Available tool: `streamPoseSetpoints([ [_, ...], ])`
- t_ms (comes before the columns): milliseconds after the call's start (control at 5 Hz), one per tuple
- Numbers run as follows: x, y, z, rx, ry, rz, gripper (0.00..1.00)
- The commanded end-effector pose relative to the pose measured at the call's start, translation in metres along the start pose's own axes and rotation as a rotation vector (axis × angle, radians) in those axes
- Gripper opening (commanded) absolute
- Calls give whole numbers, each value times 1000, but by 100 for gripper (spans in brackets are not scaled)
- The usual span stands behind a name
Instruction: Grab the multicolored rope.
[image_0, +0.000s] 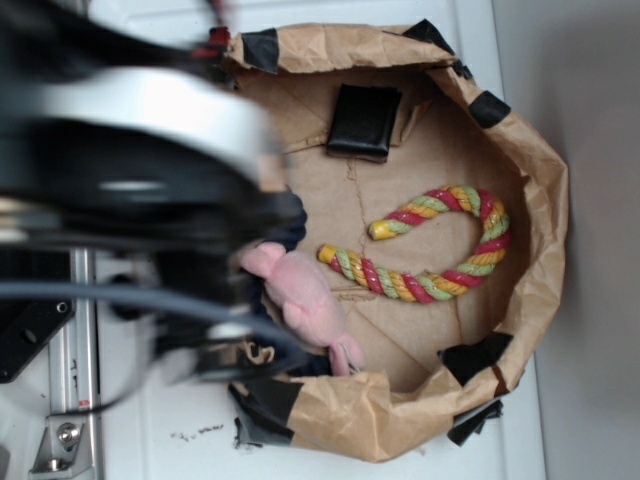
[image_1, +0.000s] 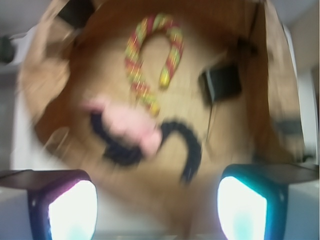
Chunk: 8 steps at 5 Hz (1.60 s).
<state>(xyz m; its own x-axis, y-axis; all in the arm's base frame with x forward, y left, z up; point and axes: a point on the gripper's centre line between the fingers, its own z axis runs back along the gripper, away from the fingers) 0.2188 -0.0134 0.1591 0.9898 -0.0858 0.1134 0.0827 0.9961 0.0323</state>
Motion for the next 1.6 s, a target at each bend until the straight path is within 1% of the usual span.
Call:
streamPoseSetpoints([
  [0, 53, -6, -61, 37, 67, -45, 100],
  [200, 55, -29, -86, 71, 93, -76, 100],
  [400, 63, -39, -101, 57, 93, -105, 100],
  [600, 68, -59, -122, 75, 116, -142, 100],
  [800, 70, -59, -141, 92, 147, -139, 100],
  [1000, 68, -53, -159, 94, 219, -102, 0],
  [1200, 66, -45, -163, 80, 256, -75, 0],
  [1400, 66, -40, -159, 84, 282, -40, 0],
])
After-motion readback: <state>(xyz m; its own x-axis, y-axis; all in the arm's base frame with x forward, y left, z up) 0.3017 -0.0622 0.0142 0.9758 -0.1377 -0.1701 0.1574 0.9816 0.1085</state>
